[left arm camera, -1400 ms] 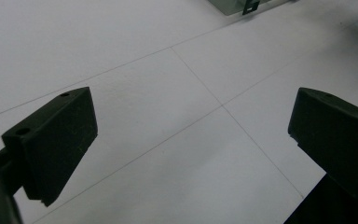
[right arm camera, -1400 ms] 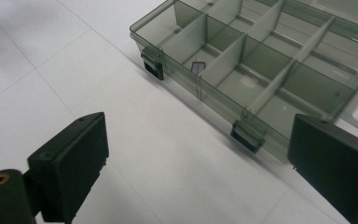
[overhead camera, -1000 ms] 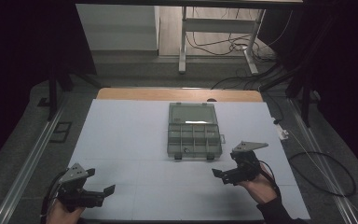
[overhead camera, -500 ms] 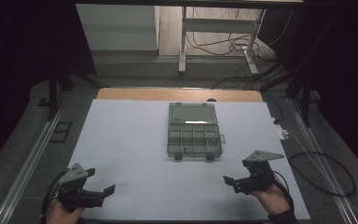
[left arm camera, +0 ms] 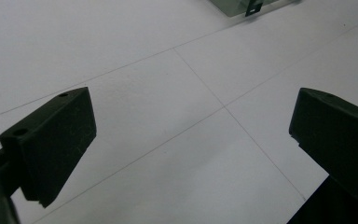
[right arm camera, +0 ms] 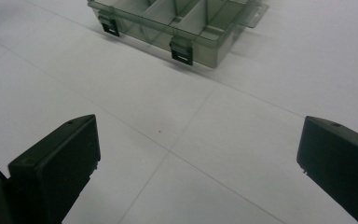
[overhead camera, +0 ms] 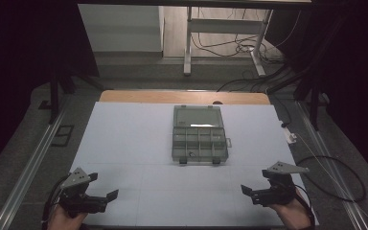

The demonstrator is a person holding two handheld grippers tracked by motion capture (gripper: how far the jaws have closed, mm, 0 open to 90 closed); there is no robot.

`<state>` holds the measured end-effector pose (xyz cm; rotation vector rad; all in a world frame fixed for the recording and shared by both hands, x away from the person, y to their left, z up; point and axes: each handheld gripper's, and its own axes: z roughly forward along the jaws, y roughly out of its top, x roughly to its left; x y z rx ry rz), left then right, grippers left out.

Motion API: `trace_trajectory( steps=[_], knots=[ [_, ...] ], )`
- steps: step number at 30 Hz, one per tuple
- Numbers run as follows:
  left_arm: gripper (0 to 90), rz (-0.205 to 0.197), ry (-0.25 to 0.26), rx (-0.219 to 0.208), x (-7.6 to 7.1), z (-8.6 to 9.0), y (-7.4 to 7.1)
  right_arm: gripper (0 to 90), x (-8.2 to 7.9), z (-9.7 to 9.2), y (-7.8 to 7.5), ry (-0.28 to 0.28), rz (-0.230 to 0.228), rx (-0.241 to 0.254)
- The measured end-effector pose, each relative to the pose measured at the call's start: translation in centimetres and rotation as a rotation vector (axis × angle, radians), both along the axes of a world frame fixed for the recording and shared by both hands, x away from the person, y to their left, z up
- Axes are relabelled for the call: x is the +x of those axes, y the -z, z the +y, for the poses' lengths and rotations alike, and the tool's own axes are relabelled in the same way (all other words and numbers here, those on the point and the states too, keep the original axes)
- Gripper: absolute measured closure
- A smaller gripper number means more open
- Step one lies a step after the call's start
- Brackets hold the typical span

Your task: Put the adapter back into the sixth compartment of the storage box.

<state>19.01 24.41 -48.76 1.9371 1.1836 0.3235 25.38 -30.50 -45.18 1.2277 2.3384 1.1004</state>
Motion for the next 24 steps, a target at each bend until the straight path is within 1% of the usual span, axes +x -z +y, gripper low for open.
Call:
trace_trajectory(
  steps=[2, 4, 7, 9, 10, 11, 19, 21, 22, 24],
  knots=[
    [1.1, 0.0, 0.0, 0.0, 0.0, 0.0, 0.0, 0.0, -0.1, -0.1, 0.0, 0.005, -0.003, 0.001],
    [1.2, -0.001, -0.001, 0.0, 0.0, 0.0, 0.0, 0.0, -0.5, -0.6, 0.1, 0.024, -0.008, 0.001],
    [1.2, -0.003, -0.001, -0.001, 0.0, 0.0, 0.0, 0.0, -0.9, -0.9, 0.2, 0.036, -0.009, 0.0],
    [1.2, -0.003, -0.002, -0.002, 0.0, 0.0, 0.0, 0.0, -1.5, -1.4, 0.4, 0.065, -0.011, -0.002],
    [1.2, -0.003, -0.002, -0.003, 0.0, 0.0, 0.0, 0.0, -1.5, -1.4, 0.4, 0.065, -0.011, -0.002],
    [1.2, -0.004, -0.001, -0.002, 0.0, 0.0, 0.0, 0.0, -1.8, -1.6, 0.5, 0.077, -0.012, -0.004],
    [1.2, -0.006, 0.002, -0.008, 0.0, 0.1, 0.0, 0.0, -2.7, -1.9, 0.8, 0.1, -0.013, -0.017],
    [1.2, -0.006, 0.002, -0.009, 0.0, 0.1, 0.0, 0.0, -2.8, -2.0, 0.9, 0.104, -0.015, -0.024],
    [1.2, -0.005, 0.003, -0.009, 0.0, 0.1, 0.0, 0.0, -3.0, -2.1, 1.2, 0.107, -0.007, -0.038],
    [1.2, -0.005, 0.002, -0.009, 0.0, 0.1, 0.0, 0.0, -3.0, -2.1, 1.3, 0.112, -0.005, -0.041]
  ],
)
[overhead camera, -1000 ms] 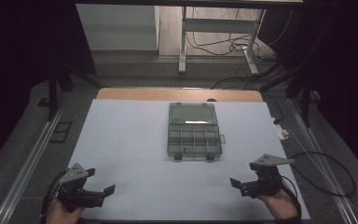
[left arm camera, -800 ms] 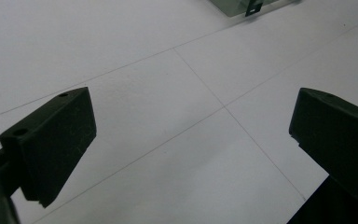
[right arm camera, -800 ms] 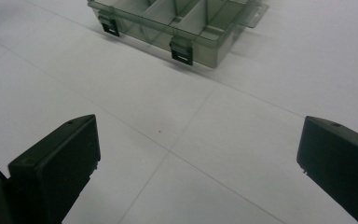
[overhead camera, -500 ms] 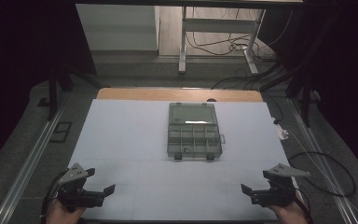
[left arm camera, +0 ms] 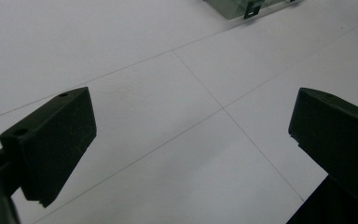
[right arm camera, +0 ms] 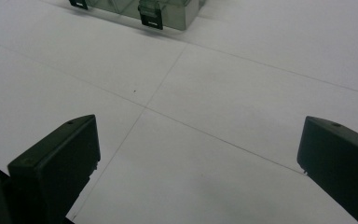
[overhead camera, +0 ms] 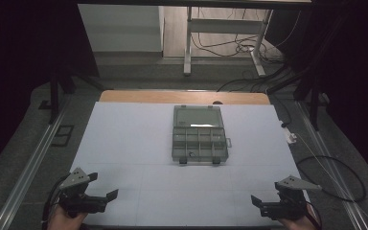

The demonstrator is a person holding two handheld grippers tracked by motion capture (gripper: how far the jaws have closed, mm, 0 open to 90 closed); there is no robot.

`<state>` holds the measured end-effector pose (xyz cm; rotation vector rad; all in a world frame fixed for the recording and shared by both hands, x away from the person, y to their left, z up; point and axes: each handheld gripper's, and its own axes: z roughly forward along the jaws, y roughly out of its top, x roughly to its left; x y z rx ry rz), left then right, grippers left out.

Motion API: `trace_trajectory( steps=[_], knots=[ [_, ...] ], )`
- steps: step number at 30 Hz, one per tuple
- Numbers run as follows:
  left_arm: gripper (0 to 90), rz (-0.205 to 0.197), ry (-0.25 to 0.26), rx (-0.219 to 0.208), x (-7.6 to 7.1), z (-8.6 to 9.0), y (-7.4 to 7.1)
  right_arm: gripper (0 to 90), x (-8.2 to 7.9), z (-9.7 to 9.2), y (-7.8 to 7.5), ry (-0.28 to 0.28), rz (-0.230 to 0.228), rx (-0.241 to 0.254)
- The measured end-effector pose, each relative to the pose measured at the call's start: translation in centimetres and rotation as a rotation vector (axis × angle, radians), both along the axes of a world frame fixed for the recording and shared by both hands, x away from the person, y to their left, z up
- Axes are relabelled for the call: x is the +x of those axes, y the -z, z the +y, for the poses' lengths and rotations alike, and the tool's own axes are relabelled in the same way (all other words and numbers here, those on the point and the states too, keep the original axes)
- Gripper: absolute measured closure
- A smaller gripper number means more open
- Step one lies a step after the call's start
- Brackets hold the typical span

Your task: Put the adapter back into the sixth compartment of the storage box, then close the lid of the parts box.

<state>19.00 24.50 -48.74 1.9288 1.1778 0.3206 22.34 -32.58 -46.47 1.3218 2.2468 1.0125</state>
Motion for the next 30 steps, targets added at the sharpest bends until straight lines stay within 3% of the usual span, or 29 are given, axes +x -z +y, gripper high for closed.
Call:
trace_trajectory(
  steps=[15, 30],
  knots=[
    [1.6, -0.002, 0.003, 0.007, -0.01, -0.11, -0.01, 0.0, 0.06, -0.05, 0.05, 0.014, 0.007, 0.002],
    [0.0, 0.008, 0.045, -0.012, 0.57, -0.29, -0.03, 0.0, 0.3, 0.15, -0.09, -0.007, 0.008, 0.02]
  ],
)
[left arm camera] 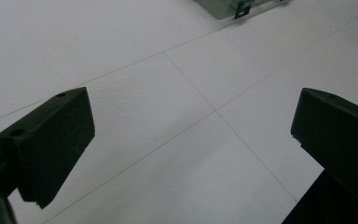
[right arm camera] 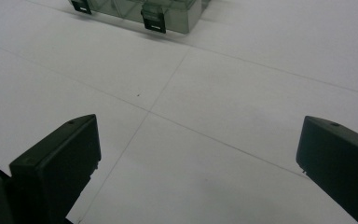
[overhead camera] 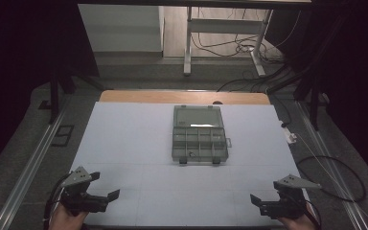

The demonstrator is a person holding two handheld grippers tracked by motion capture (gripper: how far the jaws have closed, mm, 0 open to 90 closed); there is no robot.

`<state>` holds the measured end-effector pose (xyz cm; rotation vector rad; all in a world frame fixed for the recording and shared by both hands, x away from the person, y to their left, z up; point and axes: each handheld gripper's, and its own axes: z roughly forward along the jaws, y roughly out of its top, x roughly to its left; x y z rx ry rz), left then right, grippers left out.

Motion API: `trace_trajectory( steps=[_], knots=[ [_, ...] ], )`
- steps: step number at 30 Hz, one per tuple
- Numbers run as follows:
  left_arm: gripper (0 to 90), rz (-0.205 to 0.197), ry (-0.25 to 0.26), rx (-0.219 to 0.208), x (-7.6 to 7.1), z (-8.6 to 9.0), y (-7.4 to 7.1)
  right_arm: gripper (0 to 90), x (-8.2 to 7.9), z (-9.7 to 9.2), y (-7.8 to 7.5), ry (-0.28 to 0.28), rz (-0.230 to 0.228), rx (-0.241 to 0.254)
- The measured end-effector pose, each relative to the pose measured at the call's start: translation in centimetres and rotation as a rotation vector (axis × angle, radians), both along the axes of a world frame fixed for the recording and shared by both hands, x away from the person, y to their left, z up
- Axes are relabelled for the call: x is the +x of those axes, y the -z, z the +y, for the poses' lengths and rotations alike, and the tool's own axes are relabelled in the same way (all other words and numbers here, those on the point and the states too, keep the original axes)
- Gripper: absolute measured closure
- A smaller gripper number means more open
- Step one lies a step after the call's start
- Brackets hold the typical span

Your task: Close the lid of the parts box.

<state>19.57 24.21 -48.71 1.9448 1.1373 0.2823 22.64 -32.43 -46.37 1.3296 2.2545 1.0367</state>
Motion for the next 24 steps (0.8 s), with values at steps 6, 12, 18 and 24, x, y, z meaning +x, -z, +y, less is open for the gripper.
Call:
trace_trajectory(
  steps=[6, 12, 18, 24],
  knots=[
    [0.0, -0.021, 0.024, 0.0, 0.5, -0.3, -0.1, 0.0, 0.3, 0.3, -0.2, -0.018, -0.02, 0.002],
    [0.0, -0.056, 0.012, 0.015, 1.0, -0.6, -0.2, 0.0, 0.8, 0.7, -0.6, -0.043, -0.029, 0.01],
    [0.0, -0.065, 0.009, -0.017, 1.6, -0.9, -0.4, 0.0, 1.4, 1.1, -0.9, -0.059, -0.042, 0.016],
    [0.0, -0.058, 0.019, -0.008, 2.5, -1.4, -0.4, 0.0, 2.1, 1.5, -1.1, -0.072, -0.045, 0.023]
  ],
)
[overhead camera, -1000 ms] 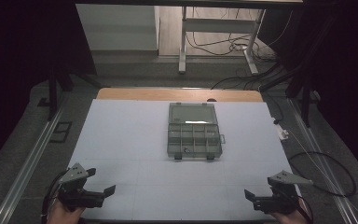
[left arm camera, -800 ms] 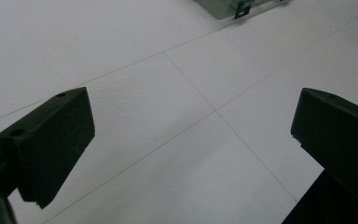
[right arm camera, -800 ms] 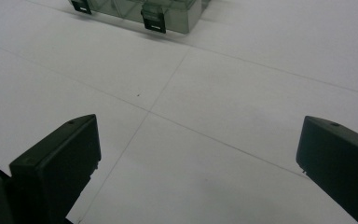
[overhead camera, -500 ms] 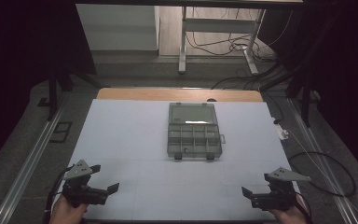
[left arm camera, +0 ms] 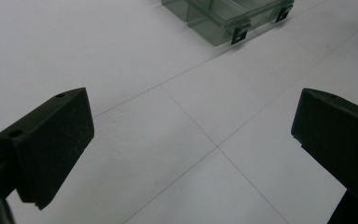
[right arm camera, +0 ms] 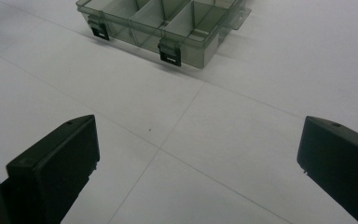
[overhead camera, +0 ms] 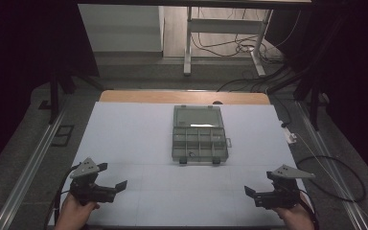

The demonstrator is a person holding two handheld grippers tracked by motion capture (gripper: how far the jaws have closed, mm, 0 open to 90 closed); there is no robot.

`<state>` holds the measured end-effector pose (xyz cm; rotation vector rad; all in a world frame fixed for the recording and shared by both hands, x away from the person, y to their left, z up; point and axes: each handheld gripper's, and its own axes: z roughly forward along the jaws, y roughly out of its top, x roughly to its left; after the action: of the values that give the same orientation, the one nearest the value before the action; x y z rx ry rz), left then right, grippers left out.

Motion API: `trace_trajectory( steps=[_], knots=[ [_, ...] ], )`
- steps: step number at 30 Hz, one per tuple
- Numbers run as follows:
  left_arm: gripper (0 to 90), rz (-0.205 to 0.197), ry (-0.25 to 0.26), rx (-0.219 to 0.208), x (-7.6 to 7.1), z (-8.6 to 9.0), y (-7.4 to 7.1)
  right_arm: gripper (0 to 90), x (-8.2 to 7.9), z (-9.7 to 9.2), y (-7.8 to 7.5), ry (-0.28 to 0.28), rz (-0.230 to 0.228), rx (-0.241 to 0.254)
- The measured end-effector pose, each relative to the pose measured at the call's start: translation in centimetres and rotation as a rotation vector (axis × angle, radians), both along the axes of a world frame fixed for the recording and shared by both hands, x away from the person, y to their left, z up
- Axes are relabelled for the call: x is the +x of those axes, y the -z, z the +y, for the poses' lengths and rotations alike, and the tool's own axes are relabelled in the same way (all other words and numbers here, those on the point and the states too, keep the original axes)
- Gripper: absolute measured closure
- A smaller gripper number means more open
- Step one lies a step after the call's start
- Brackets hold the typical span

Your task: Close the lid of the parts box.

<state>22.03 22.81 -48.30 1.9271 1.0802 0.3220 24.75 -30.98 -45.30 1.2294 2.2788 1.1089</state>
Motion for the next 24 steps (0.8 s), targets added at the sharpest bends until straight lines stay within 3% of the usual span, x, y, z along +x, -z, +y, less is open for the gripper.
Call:
trace_trajectory(
  steps=[4, 24],
  knots=[
    [0.0, 0.019, 0.006, 0.013, 0.6, -0.4, -0.1, 0.0, 0.6, 0.2, -0.1, -0.011, 0.007, 0.01],
    [0.0, 0.044, 0.045, 0.014, 3.3, -2.3, -0.8, 0.0, 2.3, 1.3, -0.4, -0.031, 0.008, 0.006]
  ],
)
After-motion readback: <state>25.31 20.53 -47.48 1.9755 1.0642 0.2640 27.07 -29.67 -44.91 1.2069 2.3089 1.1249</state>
